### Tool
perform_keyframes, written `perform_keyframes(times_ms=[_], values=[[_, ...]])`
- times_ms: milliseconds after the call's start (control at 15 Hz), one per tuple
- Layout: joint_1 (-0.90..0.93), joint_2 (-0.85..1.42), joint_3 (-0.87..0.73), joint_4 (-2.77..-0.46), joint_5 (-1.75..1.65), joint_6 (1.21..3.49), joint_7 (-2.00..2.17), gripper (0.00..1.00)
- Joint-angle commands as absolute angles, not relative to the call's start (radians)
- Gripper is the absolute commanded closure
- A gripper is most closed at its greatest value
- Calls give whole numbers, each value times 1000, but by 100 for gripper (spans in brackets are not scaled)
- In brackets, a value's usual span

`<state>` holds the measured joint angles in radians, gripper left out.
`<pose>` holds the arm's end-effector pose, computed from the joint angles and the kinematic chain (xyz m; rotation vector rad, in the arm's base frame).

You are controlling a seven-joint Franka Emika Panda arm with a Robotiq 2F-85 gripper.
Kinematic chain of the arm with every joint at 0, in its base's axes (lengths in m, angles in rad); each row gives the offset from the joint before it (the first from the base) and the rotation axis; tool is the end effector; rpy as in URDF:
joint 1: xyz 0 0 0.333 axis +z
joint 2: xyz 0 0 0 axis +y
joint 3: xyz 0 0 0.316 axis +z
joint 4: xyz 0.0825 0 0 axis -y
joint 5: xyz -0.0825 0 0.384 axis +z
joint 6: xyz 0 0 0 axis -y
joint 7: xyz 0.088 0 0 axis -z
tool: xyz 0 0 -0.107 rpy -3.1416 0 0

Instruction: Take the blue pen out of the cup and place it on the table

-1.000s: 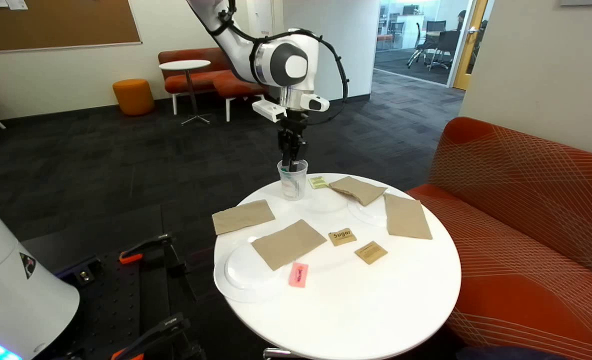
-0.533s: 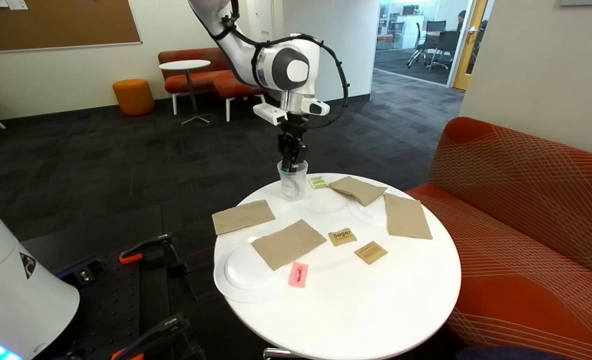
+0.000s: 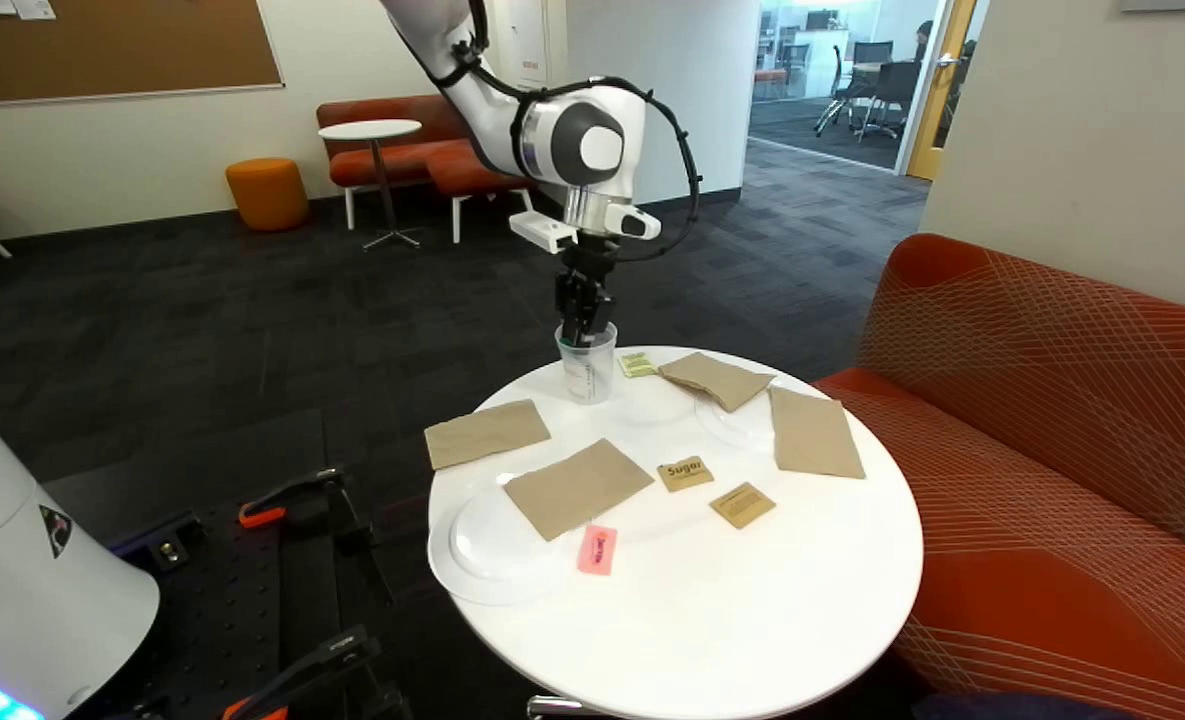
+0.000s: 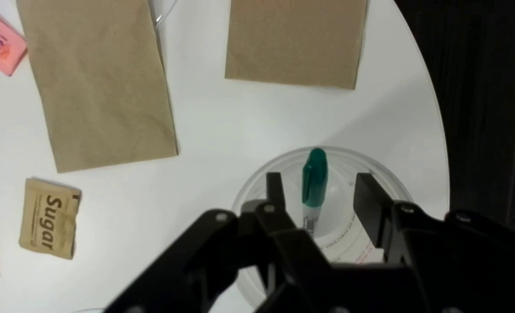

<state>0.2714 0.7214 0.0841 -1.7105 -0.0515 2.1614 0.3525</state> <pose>0.6019 0.2177 0.1530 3.0416 0.0366 -0.3940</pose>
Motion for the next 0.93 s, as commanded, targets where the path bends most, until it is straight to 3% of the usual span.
perform_keyframes(times_ms=[0,133,400,867], values=[[268,752,88,-1648,-26,2093,319,54],[267,762,89,-1632,-24,2077,313,73],[268,773,90,-1609,-23,2057,309,100],[269,713,91,-1621,-19,2038,323,96]])
